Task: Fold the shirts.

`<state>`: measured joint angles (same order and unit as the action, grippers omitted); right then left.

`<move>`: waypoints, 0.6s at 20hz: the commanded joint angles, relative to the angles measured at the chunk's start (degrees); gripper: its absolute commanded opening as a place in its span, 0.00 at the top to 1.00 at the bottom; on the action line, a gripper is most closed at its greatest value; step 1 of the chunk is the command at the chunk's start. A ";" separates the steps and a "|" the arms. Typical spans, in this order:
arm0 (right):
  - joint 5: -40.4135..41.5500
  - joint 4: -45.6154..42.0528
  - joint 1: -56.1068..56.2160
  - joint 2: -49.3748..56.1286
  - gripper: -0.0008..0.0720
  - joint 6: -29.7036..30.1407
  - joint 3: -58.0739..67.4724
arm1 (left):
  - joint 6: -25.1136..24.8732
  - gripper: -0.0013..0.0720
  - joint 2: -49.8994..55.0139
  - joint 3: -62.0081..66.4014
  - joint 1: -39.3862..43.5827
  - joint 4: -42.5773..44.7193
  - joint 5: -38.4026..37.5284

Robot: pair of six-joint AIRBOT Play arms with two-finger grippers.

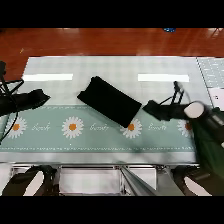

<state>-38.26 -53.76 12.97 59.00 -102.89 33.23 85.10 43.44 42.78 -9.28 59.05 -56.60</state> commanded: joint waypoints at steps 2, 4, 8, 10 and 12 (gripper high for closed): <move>9.16 16.81 4.09 6.54 0.43 7.34 -6.03 | 0.02 0.96 0.20 0.02 0.76 -0.44 -0.44; 9.33 27.15 4.09 9.81 0.43 16.39 -6.03 | 0.02 0.96 0.46 0.02 1.11 -0.68 -0.61; 5.92 39.82 4.11 16.15 0.43 28.46 -3.69 | 0.04 0.96 1.60 -0.13 1.46 -1.31 -1.03; 4.24 40.39 4.11 19.89 0.43 29.73 0.33 | 0.04 0.96 2.12 -0.13 1.46 -1.77 -1.01; 3.06 37.29 4.09 23.47 0.43 28.96 5.33 | 0.04 0.96 2.47 -0.13 1.46 -2.16 -1.01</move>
<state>-33.67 -17.52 16.97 77.69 -77.03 33.63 85.12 45.36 42.68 -7.86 57.49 -57.45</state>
